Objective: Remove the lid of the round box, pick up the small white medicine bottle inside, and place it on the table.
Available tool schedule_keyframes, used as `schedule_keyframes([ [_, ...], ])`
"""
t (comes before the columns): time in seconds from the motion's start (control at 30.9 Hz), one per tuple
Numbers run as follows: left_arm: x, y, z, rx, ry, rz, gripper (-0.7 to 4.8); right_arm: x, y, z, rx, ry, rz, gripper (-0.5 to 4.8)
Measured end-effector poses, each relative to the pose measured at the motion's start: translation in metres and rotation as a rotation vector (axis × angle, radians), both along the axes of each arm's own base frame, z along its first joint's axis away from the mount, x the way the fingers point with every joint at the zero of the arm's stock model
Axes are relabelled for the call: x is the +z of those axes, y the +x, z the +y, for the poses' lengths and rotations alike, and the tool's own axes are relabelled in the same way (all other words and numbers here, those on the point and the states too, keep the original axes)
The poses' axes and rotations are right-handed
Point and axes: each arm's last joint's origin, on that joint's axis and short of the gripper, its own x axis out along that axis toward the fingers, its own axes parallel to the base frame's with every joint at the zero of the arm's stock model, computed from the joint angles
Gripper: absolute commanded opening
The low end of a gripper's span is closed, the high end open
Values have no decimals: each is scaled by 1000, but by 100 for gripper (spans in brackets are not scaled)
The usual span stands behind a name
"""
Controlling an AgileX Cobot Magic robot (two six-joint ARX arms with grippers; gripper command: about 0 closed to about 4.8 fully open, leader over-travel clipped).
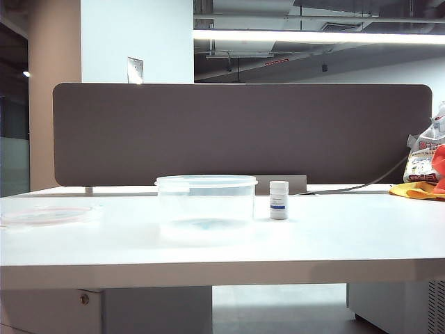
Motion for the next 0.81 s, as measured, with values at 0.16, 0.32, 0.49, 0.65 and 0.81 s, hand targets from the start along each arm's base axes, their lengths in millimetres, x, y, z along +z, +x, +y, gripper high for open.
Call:
schedule_keyframes([
  [0.16,0,0,0,0,0,0,52,0,3,-18,-195,-1,-1,53],
  [0.32,0,0,0,0,0,0,52,0,3,-29,-315,-2,-2,53],
  [0.49,0,0,0,0,0,0,52,0,3,-28,-272,4,4,53],
  [0.65,0,0,0,0,0,0,52,0,3,-28,-277,5,6,53],
  [0.81,0,0,0,0,0,0,52,0,3,-29,-280,5,5,53],
])
